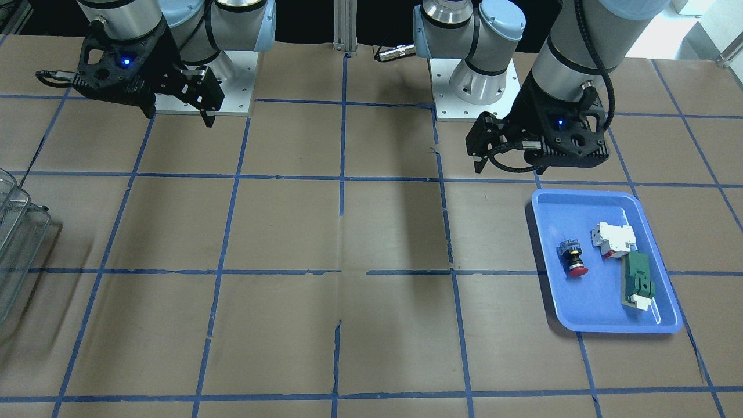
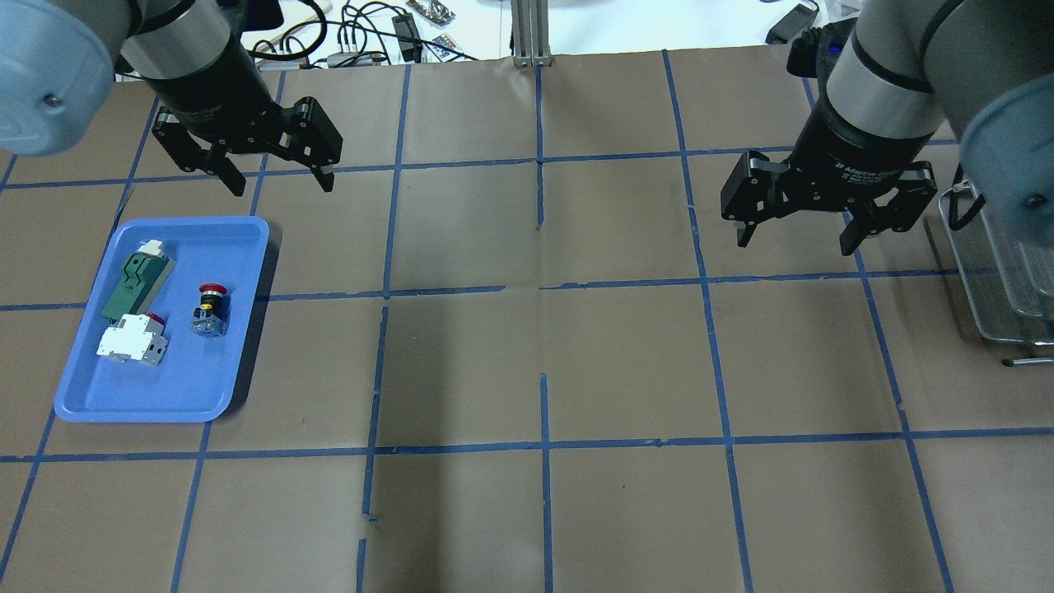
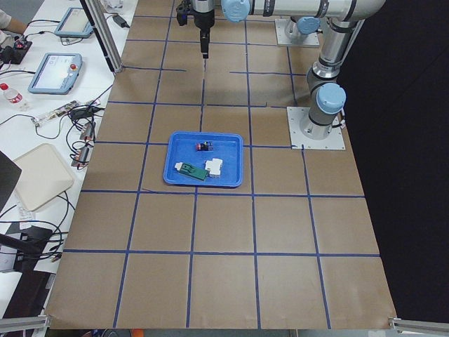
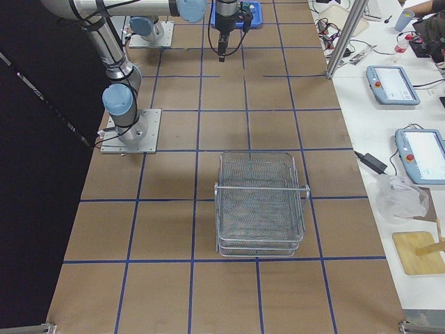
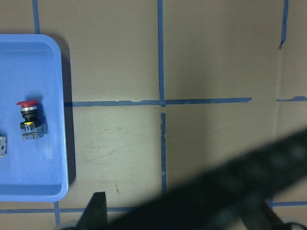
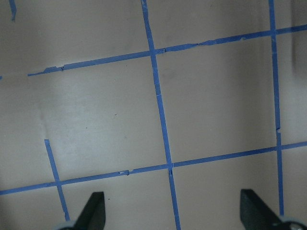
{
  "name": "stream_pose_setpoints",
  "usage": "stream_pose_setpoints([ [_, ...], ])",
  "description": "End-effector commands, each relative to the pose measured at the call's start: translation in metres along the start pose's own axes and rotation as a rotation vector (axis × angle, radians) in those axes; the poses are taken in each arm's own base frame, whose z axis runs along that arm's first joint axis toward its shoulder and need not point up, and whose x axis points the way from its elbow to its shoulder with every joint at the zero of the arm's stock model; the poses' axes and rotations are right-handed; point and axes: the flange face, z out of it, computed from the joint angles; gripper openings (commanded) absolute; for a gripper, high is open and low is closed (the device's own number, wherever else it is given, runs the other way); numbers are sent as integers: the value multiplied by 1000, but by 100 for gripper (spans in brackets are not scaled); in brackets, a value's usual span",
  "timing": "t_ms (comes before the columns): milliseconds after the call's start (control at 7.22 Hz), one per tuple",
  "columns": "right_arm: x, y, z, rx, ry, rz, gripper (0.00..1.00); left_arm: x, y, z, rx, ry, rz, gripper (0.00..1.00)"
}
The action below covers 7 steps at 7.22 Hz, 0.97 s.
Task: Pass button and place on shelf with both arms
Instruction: 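Lower the left gripper over the red button in the blue tray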
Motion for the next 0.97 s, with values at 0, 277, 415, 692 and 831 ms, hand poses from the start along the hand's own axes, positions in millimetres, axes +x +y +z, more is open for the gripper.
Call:
stream_pose_setpoints([
  [0, 0, 0, 0, 0, 3, 0, 100, -4, 1, 0, -2, -1, 9, 100],
  [277, 1, 0, 0, 0, 6, -3, 100, -70, -9, -5, 16, -1, -15, 100],
  [415, 1, 0, 0, 0, 6, -1, 100, -119, -11, -2, 8, 0, -5, 100],
  [692, 1, 0, 0, 0, 6, -6, 100, -201, -12, -7, 55, -15, 5, 100],
  [831, 2, -1, 0, 0, 6, -3, 100, -233, -13, 14, 27, -3, -23, 100],
])
